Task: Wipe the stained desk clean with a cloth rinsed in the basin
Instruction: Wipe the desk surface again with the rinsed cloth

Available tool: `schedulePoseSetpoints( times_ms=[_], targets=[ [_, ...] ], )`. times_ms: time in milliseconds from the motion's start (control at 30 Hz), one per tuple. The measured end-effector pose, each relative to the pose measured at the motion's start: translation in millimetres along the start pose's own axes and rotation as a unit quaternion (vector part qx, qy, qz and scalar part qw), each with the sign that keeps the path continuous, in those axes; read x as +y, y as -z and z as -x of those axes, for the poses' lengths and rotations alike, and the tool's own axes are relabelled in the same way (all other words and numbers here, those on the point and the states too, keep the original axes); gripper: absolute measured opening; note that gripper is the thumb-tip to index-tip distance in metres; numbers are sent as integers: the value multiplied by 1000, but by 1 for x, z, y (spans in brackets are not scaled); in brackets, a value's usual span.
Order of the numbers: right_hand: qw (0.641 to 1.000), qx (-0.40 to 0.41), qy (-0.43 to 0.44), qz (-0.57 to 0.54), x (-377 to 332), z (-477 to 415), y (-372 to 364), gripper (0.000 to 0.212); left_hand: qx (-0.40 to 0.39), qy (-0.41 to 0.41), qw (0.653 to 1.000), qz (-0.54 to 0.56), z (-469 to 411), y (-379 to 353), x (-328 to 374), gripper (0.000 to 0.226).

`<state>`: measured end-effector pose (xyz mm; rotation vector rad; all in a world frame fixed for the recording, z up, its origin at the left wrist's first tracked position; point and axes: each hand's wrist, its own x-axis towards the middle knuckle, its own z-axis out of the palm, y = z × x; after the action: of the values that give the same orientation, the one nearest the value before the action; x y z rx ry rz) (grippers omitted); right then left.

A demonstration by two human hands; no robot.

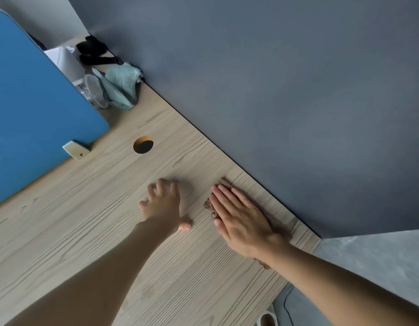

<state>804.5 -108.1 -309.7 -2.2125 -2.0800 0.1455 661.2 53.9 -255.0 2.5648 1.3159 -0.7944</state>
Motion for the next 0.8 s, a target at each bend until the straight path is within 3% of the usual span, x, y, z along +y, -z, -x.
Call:
schedulePoseSetpoints(
  times_ms=[67, 167, 267, 433, 633, 800],
  targets=[
    [1000, -3, 21, 8, 15, -10, 2, 59, -1, -5, 1000, 3, 0, 2, -3, 119],
    [998, 19, -61, 10, 41, -32, 4, 61, 0, -16, 1000, 19, 2, -1, -9, 122],
    [994, 27, -107, 9, 23, -42, 0, 62, -9, -24, 999, 31, 2, 5, -13, 127],
    [1000, 3, 15, -4, 21, -41, 0, 61, 4, 2, 998, 66, -16, 33, -26, 102],
    [996, 39, -84, 5, 29, -78, -1, 61, 26, 46, 997, 51, -28, 20, -26, 114],
    [1000, 16, -7, 0, 6, -70, -2, 62, 29, 46, 998, 44, -34, 18, -25, 113]
  ],
)
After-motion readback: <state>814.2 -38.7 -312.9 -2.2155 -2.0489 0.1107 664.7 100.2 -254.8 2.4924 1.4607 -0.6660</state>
